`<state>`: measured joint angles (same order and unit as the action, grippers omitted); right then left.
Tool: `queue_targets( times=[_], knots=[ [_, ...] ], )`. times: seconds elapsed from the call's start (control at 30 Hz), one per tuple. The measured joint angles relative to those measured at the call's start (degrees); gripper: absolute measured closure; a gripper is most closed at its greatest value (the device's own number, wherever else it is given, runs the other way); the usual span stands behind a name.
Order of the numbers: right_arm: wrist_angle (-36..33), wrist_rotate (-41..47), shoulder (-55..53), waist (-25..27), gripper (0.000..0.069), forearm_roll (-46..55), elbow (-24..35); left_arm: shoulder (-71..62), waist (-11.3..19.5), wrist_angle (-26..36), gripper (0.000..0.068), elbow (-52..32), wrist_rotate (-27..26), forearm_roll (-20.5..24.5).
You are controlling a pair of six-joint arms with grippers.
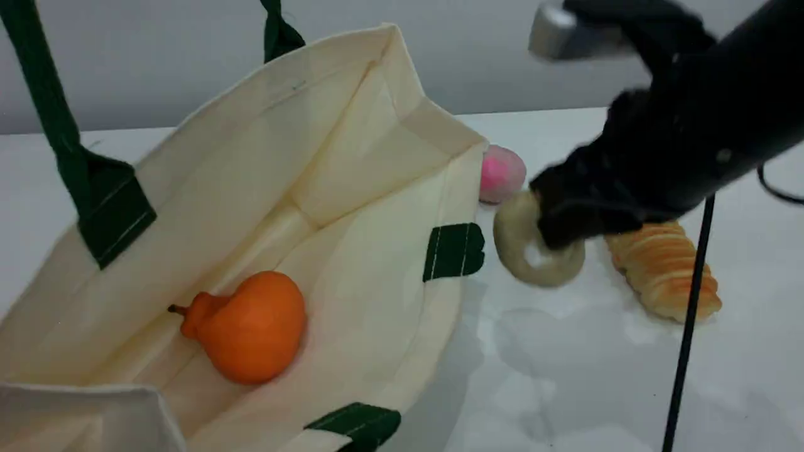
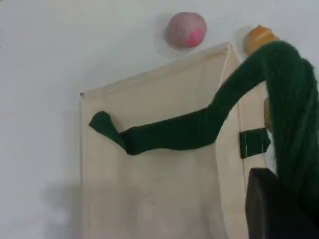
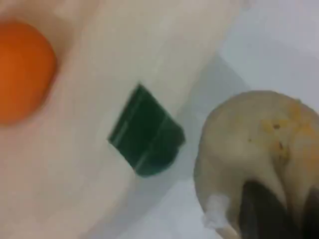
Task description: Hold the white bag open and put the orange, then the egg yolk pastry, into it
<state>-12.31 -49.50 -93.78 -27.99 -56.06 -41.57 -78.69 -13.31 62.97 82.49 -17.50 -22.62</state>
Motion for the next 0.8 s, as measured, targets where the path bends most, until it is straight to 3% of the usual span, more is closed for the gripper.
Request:
queue_targets(
  times=[0.2,0.43,0.6,0.8],
  knots=[
    [-0.4,0.0,3.3,0.0,0.0611,-0.1,0.0,0.0,0.0,0.0,0.0610,0.0,0.0,0.0],
    [-7.7,-0.2,3.5,-0.1,0.0615,-1.9,0.0,0.0,0.0,0.1,0.0610,0.0,0.0,0.0],
    [-8.6,-2.9,3.5,-0.1,0.0615,-5.0,-0.4,0.0,0.0,0.1,0.0610,0.0,0.0,0.0],
    [-14.8,-9.1,3.5,-2.1,0.0615,-12.2,-3.7,0.0,0.0,0.1,0.0610,0.0,0.0,0.0]
  ],
)
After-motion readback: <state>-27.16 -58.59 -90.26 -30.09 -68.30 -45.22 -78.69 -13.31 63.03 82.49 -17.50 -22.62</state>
